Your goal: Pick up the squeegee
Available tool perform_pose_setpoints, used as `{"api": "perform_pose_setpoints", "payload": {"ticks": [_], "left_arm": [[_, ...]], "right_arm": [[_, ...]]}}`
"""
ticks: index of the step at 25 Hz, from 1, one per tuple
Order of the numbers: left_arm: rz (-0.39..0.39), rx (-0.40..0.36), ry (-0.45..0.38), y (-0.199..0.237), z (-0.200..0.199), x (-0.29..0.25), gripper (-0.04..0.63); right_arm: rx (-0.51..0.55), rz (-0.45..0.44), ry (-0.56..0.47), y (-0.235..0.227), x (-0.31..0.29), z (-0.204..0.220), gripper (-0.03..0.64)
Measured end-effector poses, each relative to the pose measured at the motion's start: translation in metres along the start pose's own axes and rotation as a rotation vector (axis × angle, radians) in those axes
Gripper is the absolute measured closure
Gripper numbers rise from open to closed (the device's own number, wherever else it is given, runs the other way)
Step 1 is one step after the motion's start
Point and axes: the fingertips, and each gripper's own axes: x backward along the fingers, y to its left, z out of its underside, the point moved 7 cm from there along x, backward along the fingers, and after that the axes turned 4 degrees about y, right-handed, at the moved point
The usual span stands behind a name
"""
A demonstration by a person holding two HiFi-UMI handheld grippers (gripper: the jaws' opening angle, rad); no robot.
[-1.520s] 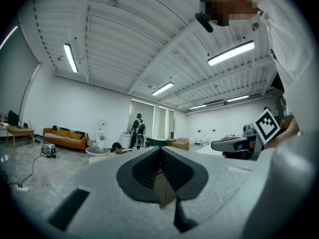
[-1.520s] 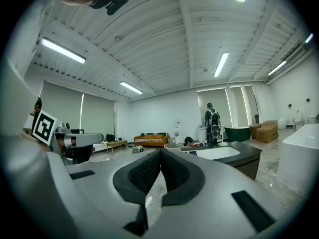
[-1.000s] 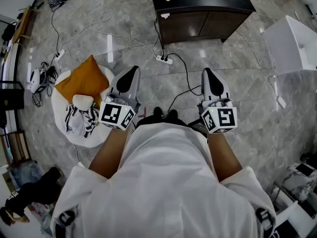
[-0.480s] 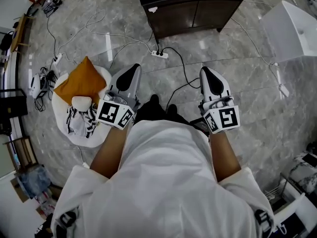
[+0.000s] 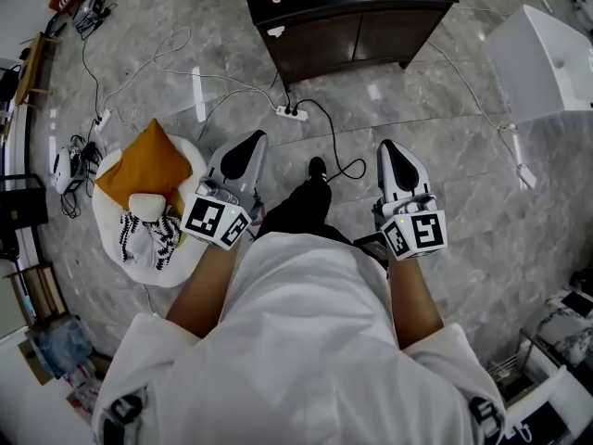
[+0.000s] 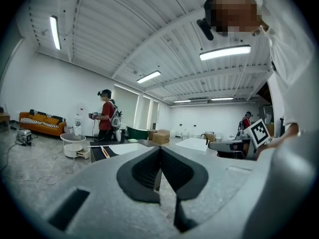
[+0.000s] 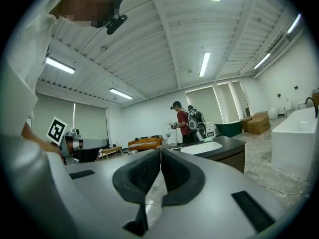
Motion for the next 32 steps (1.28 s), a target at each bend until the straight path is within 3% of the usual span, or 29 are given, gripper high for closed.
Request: {"api": "perform_pose_setpoints", "payload": {"ticks": [8,20,32], "left_arm": [[-0.036,0.046,0.012,0.052,-0.001,-0.064,0.58],[-0.12,0.096,0.007,0.125,-0.018,-0.168,0.58],[-0.214,0.121,0.02,0.146,-0.027,-0.24,0.58]], "right_arm": [[0.073,0.003,0.019,-0.042,-0.047,-0.029,0.601],[0.1,0.019,0.046,-0.119,-0.155,-0.081,0.601],[0.053,-0.057,0.061,-0.199,-0.228,-0.087,0.601]]}}
